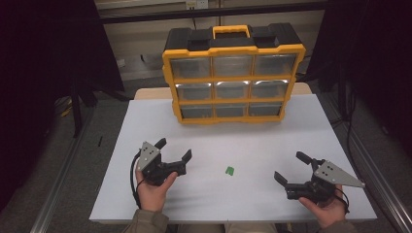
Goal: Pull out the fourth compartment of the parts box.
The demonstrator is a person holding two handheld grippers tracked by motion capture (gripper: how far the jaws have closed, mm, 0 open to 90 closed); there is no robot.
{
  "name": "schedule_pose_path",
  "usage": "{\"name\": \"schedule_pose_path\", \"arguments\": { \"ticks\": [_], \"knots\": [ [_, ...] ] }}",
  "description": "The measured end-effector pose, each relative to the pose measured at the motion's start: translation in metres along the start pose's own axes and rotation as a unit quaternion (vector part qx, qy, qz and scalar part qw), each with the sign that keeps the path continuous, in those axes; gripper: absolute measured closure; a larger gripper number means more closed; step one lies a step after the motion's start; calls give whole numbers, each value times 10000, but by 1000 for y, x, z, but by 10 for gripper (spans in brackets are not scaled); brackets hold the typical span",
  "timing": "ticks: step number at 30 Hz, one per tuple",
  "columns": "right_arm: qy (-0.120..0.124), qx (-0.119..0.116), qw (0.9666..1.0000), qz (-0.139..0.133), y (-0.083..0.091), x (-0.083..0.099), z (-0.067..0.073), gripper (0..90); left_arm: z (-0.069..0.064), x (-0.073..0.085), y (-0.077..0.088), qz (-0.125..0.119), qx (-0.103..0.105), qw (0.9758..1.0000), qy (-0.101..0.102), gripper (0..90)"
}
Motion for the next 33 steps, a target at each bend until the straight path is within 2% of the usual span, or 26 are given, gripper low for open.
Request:
{"name": "schedule_pose_path", "arguments": {
  "ticks": [1,4,9,14,15,16,19,22,23,25,27,28,31,33],
  "knots": [
    [-26,16,10000,-13,0,0,0,0,0,-2,-4,8,-87,10000,28,0],
    [-19,-10,10000,31,0,1,-1,0,0,-5,-11,-27,-140,9999,93,0],
    [-29,32,10000,33,1,1,-1,0,0,-9,-20,-12,-238,9997,-17,0],
    [-55,23,10000,37,2,1,-1,0,-3,-11,-30,-104,-302,9995,35,0],
    [-42,19,10000,39,2,1,-1,0,-2,-11,-32,-51,-332,9994,-45,0],
    [-43,20,10000,36,2,1,-1,0,-2,-11,-34,-96,-355,9993,1,0],
    [-46,7,10000,38,2,1,-2,0,0,-12,-40,-53,-447,9989,-105,0],
    [-65,6,10000,41,2,2,-2,0,1,-14,-46,-67,-501,9987,-87,0],
    [-61,1,10000,36,2,2,-2,0,1,-15,-48,-76,-588,9982,-77,0],
    [-77,33,10000,21,3,1,-2,0,3,-16,-51,-73,-568,9982,-160,0],
    [-47,9,10000,29,3,2,-2,1,3,-17,-54,-89,-696,9975,-66,0],
    [-50,10,10000,31,3,2,-2,1,3,-17,-57,-59,-692,9975,-142,0],
    [-28,-2,10000,48,4,2,-3,2,1,-18,-62,-67,-713,9973,-141,0],
    [-37,1,10000,56,4,2,-2,2,1,-20,-66,-79,-712,9972,-234,0]
  ]
}}
Point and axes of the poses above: each handheld gripper's, and its own axes: y roughly backward along the jaws, x roughly out of its underside, z roughly to its left, the point moved 2 cm from there along -y, roughly forward along the jaws, and after that the axes turned 11 degrees about -z, right-handed, at the moved point
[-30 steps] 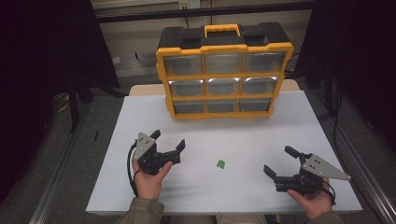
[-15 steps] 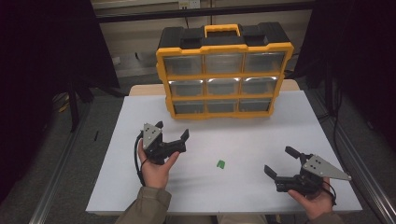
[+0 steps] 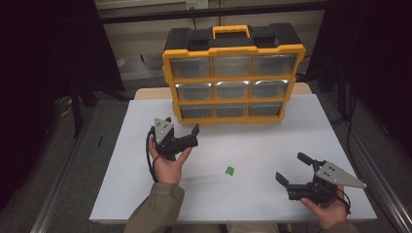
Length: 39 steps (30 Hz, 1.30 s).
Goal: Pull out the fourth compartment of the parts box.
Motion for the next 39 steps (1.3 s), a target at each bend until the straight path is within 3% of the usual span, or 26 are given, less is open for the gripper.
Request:
{"name": "schedule_pose_path", "arguments": {
  "ticks": [15,21,27,30,31,33,39],
  "knots": [
    [-6,-6,10000,-13,2,0,0,4,-7,-4,-27,-74,-245,9996,77,0],
    [-23,2,10000,-6,2,0,0,4,-9,-9,-36,-153,-250,9995,82,0],
    [-37,6,10000,-12,2,0,0,5,-10,-11,-45,-241,-378,9987,261,0],
    [-75,11,10000,-28,2,-1,0,5,-8,-12,-47,-223,-387,9989,150,1],
    [-93,19,10000,-25,2,-1,0,5,-10,-12,-49,-254,-453,9983,256,0],
    [-92,17,10000,-24,2,-1,0,5,-10,-12,-52,-274,-477,9981,268,0],
    [-49,-11,10000,7,3,0,0,6,-11,-14,-57,-300,-503,9981,174,1]
  ]
}}
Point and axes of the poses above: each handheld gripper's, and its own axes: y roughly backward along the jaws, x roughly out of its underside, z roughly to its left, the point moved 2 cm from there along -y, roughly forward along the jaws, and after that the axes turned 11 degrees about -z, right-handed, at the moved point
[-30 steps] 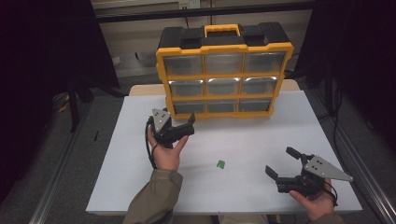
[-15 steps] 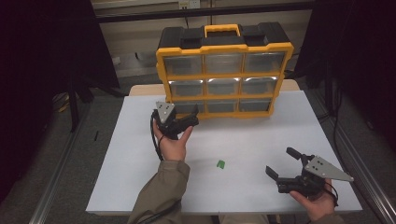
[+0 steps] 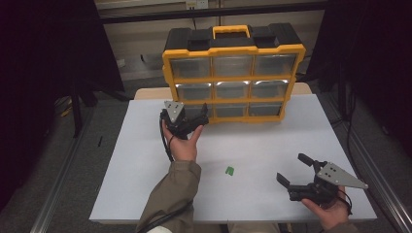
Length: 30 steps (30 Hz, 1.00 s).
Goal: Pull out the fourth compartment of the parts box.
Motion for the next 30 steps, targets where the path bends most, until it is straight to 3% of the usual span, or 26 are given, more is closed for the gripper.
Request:
{"name": "schedule_pose_path", "arguments": {
  "ticks": [13,15,18,22,30],
  "knots": [
    [9,0,10000,34,0,0,0,7,-5,0,-12,9,-142,9999,34,1],
    [47,-13,10000,34,0,1,-1,7,-5,-1,-14,-10,-169,9998,-60,4],
    [21,-3,10000,35,0,1,0,8,-4,-2,-16,-37,-258,9997,6,7],
    [-14,11,10000,27,0,1,0,8,-2,-2,-19,-15,-368,9993,-92,7],
    [-17,5,10000,29,0,1,0,8,-1,-5,-27,-3,-412,9991,-141,9]
  ]
}}
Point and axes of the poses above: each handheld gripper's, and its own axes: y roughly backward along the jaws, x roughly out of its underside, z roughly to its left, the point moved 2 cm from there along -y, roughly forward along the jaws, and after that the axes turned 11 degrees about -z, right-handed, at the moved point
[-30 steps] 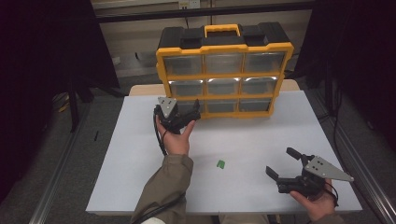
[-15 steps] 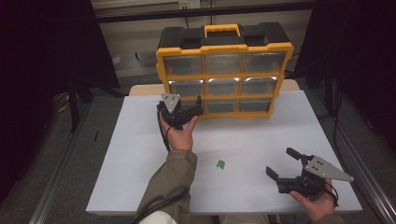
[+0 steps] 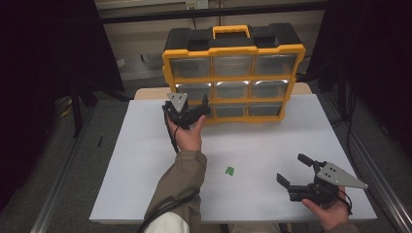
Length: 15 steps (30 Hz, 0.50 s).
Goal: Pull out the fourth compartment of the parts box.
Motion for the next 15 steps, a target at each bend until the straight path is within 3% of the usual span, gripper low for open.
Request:
{"name": "schedule_pose_path", "arguments": {
  "ticks": [10,13,15],
  "knots": [
    [13,-22,10000,9,0,0,-1,9,-2,-2,-10,-23,-15,10000,-26,18],
    [36,-33,10000,9,1,0,-1,9,-3,-2,-12,-14,-89,9999,128,18],
    [-22,-20,10000,-2,1,0,-1,9,-4,-1,-13,-43,-10,9997,230,22]
  ]
}}
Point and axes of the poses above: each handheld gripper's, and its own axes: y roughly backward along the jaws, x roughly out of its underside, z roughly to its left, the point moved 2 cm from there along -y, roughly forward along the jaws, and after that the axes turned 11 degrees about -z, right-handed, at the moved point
